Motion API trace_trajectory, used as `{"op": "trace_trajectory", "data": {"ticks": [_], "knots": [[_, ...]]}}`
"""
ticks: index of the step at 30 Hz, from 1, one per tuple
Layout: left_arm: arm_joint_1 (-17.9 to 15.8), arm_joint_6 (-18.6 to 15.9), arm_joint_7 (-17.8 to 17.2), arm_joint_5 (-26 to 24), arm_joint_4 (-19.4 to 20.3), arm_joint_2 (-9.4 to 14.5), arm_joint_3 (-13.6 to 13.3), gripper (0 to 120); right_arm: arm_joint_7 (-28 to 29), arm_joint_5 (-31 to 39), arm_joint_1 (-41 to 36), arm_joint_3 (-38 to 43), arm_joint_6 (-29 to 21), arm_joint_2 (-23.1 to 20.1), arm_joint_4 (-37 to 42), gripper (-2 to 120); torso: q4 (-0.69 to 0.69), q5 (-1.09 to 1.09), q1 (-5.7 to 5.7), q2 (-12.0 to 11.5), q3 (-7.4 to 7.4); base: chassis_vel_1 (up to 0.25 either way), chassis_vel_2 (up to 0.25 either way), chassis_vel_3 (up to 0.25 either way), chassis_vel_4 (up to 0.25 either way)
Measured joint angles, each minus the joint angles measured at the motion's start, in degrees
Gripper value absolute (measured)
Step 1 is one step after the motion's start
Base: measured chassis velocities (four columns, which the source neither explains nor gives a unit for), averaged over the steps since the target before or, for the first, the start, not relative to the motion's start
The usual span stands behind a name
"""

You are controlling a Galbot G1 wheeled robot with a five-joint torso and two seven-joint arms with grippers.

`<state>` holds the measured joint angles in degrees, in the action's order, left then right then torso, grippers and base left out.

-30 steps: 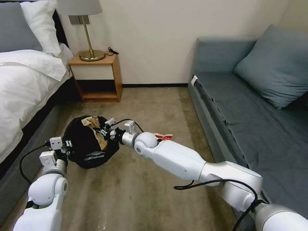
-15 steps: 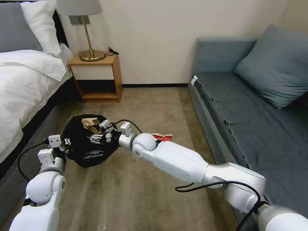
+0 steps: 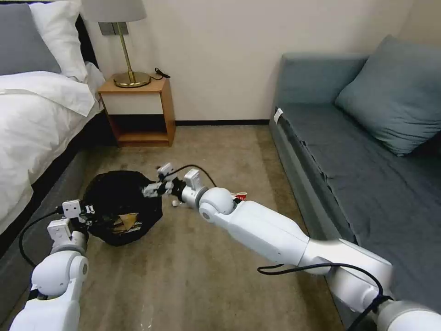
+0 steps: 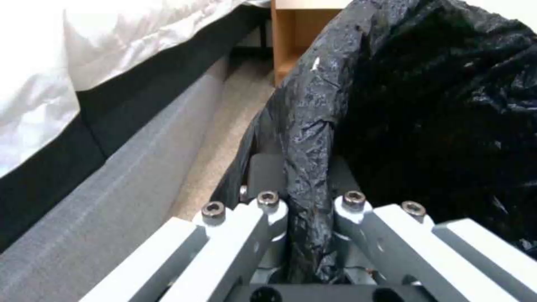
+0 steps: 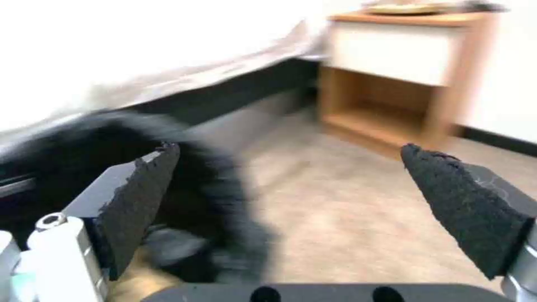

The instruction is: Pick up the trash bin, then pick up the garbage on the floor and place it into the trash bin.

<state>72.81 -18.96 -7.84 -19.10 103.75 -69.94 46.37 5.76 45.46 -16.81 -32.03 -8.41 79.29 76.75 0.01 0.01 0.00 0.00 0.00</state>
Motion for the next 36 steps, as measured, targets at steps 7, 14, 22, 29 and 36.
{"op": "trace_trajectory", "data": {"ticks": [7,14,22,29,36], "knots": [[0.12,-0.02,-0.25,-0.50,-0.38,0.52,1.04,3,9.36,0.22,-10.00,7.41,-7.40,-7.12,4.64,100,-0.03,0.00,0.00,0.00,0.00,0.000,0.000,0.000,0.000],[0.25,0.10,-0.28,-0.51,-0.87,1.30,1.07,3,7.71,-1.55,-14.12,10.30,-7.00,-7.92,1.85,100,-0.01,0.01,0.00,0.00,0.00,0.000,0.000,0.000,0.000],[0.88,0.57,-0.28,-0.41,-1.24,0.96,1.23,3,4.94,-3.23,-15.16,12.71,-4.12,-7.92,-1.30,100,-0.01,-0.01,0.00,0.00,0.00,0.000,0.000,0.000,0.000],[1.24,0.90,-0.25,-0.39,-1.61,0.85,1.43,3,4.51,-4.42,-15.76,13.02,-3.47,-7.82,-1.72,100,-0.01,-0.01,0.00,0.00,0.00,-0.092,0.073,0.086,-0.086],[1.15,0.92,-0.17,-0.34,-1.62,0.93,1.45,3,4.30,-5.47,-15.98,13.06,-2.92,-7.83,-2.04,100,-0.01,0.00,0.00,0.00,0.00,-0.206,0.197,0.211,-0.199]]}}
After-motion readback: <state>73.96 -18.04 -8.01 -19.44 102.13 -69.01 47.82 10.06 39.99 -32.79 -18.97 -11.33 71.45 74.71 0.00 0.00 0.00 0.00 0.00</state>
